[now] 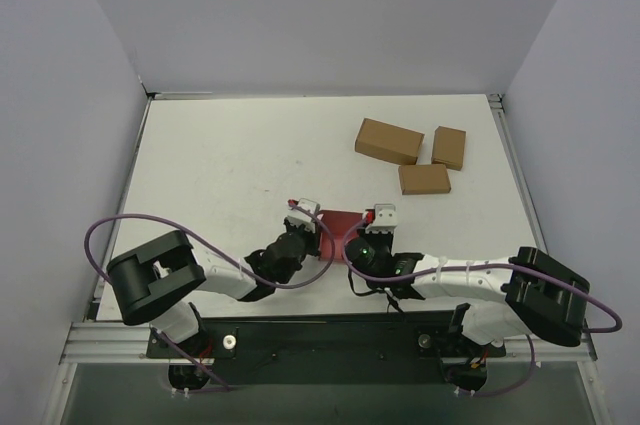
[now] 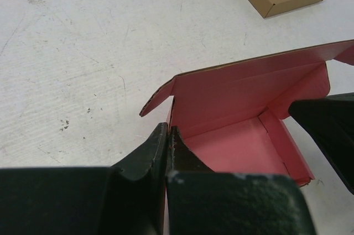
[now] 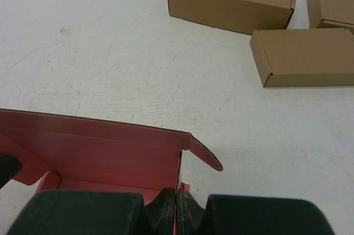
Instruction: Fold the paper box
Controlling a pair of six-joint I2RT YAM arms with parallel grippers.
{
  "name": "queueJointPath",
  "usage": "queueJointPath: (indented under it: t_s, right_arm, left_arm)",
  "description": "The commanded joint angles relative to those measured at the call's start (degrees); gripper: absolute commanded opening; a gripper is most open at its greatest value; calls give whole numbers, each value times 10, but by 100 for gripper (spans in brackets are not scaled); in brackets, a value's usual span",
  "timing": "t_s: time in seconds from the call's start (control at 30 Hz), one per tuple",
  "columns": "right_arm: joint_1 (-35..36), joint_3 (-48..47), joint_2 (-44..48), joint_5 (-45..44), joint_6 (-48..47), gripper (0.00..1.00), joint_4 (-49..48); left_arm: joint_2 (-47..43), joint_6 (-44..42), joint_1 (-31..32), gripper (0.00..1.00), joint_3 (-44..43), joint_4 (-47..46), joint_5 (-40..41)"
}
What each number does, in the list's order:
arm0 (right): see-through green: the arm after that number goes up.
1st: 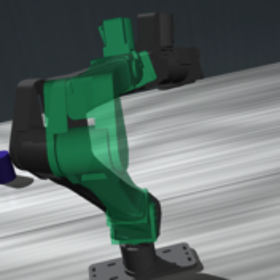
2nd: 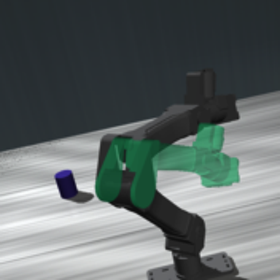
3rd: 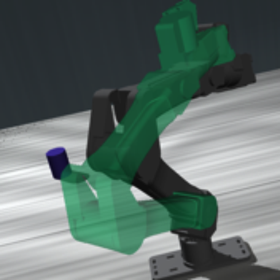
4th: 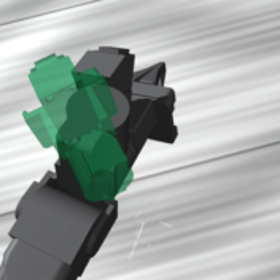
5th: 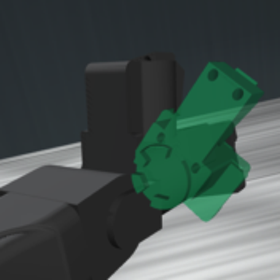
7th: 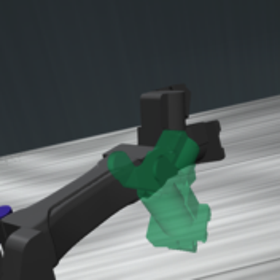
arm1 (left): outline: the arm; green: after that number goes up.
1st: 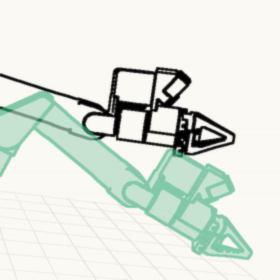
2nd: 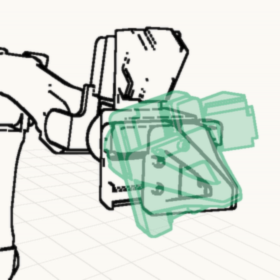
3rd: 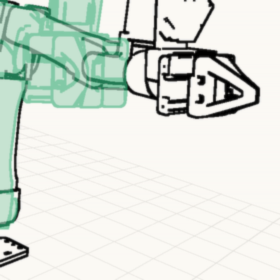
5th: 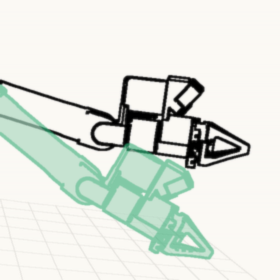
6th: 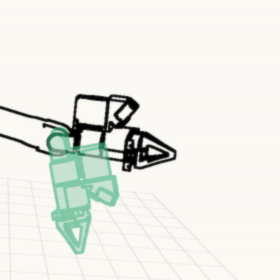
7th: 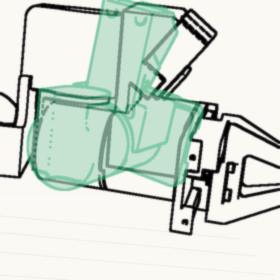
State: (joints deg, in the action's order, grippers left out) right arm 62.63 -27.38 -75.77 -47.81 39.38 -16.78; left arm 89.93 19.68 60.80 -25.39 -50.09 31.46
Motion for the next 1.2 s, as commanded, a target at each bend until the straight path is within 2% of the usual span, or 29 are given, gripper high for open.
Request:
queueJointPath:
  t_s: [0.0, 0.33, 0.6, 0.9, 1.07, 1.17]
  right_arm:
    - [21, -5, 11, 10, 62, 0, 11]
    - [31, -7, 11, 5, 121, 0, 69]
    - [43, -10, 7, 5, 134, 0, 82]
    - [51, -14, 12, -4, 134, 0, 91]
    - [53, -24, 25, -7, 81, 0, 47]
    - [50, -6, 29, 20, 11, 0, -44]
  left_arm:
    - [9, 29, 34, 0, 11, -63, -25]
    - [42, 59, 74, 0, 46, -116, 13]
    - [76, 76, 94, 0, 32, -130, 7]
    - [71, 70, 99, 0, 36, -139, 17]
    - [21, 22, 79, 0, 25, -106, -4]
    - [-12, 4, 55, 0, 26, -85, -25]
